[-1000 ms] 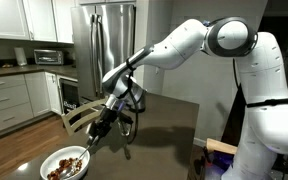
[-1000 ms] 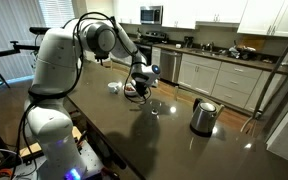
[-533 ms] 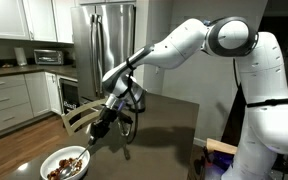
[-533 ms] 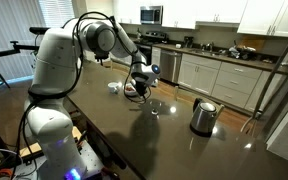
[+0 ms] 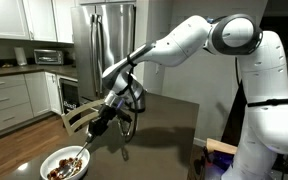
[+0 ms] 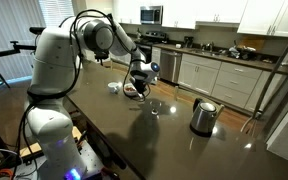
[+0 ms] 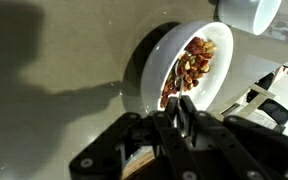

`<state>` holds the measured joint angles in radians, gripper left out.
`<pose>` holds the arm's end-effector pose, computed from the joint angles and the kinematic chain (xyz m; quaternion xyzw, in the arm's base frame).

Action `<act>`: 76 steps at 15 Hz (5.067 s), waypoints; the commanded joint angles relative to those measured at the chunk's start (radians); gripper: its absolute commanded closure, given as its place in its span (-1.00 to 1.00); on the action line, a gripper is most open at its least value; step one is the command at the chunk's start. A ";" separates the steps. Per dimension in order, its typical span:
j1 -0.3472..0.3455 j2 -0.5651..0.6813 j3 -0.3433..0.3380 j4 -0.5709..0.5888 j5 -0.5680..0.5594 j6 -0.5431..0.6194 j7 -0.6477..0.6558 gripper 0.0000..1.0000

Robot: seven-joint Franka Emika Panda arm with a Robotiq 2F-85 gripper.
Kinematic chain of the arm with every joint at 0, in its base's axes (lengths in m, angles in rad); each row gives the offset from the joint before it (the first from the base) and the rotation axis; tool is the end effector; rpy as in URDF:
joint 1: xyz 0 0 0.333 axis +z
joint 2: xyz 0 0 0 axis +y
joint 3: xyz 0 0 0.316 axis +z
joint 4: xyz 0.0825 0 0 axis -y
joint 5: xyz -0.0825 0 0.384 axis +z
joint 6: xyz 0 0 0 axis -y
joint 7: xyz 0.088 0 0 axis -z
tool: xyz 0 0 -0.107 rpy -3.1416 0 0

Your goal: Scoop a spoonful of things from the bowl and put them in the glass

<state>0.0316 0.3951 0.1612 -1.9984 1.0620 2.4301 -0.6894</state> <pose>0.6016 0.1168 0.2681 -0.9308 -0.0168 -0.0978 0.3517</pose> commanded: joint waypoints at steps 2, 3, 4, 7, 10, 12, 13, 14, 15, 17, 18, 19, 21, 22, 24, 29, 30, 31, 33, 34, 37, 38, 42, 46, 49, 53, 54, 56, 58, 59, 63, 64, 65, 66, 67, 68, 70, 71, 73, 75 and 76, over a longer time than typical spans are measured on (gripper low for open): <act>0.002 -0.067 -0.003 -0.036 0.009 0.006 0.001 0.88; 0.003 -0.077 -0.004 -0.037 0.008 0.007 0.001 0.88; 0.003 -0.086 -0.007 -0.036 0.001 0.005 0.003 0.88; 0.004 -0.111 -0.016 -0.033 -0.014 0.004 0.007 0.88; 0.004 -0.124 -0.024 -0.032 -0.024 0.005 0.012 0.88; 0.008 -0.124 -0.034 -0.036 -0.040 0.014 0.028 0.28; 0.010 -0.124 -0.038 -0.040 -0.048 0.024 0.033 0.25; 0.012 -0.123 -0.044 -0.046 -0.057 0.037 0.041 0.17; 0.011 -0.122 -0.047 -0.053 -0.061 0.046 0.043 0.07; 0.008 -0.120 -0.052 -0.070 -0.071 0.061 0.051 -0.18; 0.008 -0.119 -0.055 -0.080 -0.077 0.071 0.058 -0.30; 0.009 -0.117 -0.059 -0.088 -0.091 0.074 0.064 -0.44; -0.008 -0.097 -0.047 -0.064 -0.097 0.048 0.028 -0.21; -0.010 -0.097 -0.048 -0.069 -0.127 0.048 0.034 -0.32; -0.013 -0.092 -0.039 -0.071 -0.101 0.064 0.030 -0.97; -0.010 -0.069 -0.023 -0.067 0.020 0.068 0.030 -1.00; -0.009 -0.066 -0.020 -0.067 0.046 0.064 0.030 -1.00; -0.007 -0.064 -0.019 -0.067 0.069 0.061 0.029 -1.00; -0.003 -0.063 -0.017 -0.071 0.114 0.058 0.030 -1.00; 0.000 -0.062 -0.016 -0.074 0.135 0.056 0.028 -1.00; 0.010 -0.061 -0.012 -0.083 0.187 0.053 0.028 -1.00; 0.013 -0.063 -0.010 -0.089 0.203 0.050 0.026 -1.00; 0.032 -0.068 -0.009 -0.108 0.268 0.047 0.016 -1.00; 0.052 -0.072 -0.006 -0.124 0.335 0.056 0.008 -1.00; 0.068 -0.074 -0.008 -0.136 0.377 0.064 0.004 -1.00; 0.081 -0.078 -0.014 -0.145 0.428 0.078 -0.012 -0.20; 0.081 -0.080 -0.016 -0.146 0.437 0.077 -0.013 -0.08; 0.081 -0.080 -0.022 -0.146 0.445 0.074 -0.015 0.19; 0.080 -0.080 -0.026 -0.144 0.442 0.071 -0.013 0.44; 0.079 -0.080 -0.029 -0.143 0.441 0.070 -0.013 0.57; 0.075 -0.079 -0.040 -0.139 0.434 0.065 -0.010 0.91; 0.074 -0.079 -0.042 -0.138 0.434 0.063 -0.010 0.95; 0.073 -0.079 -0.044 -0.138 0.434 0.061 -0.010 0.98; 0.071 -0.080 -0.045 -0.137 0.434 0.055 -0.012 0.93; 0.069 -0.081 -0.047 -0.137 0.436 0.048 -0.012 0.91; 0.066 -0.084 -0.048 -0.137 0.436 0.041 -0.014 0.90; 0.066 -0.094 -0.050 -0.139 0.434 0.040 -0.014 0.90; 0.066 -0.100 -0.052 -0.140 0.431 0.039 -0.015 0.90; 0.066 -0.115 -0.055 -0.140 0.425 0.043 -0.014 0.91; 0.067 -0.131 -0.058 -0.139 0.417 0.047 -0.013 0.91; 0.069 -0.140 -0.061 -0.139 0.408 0.053 -0.009 0.91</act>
<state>0.0997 0.3007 0.1089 -2.1207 1.4639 2.4825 -0.6723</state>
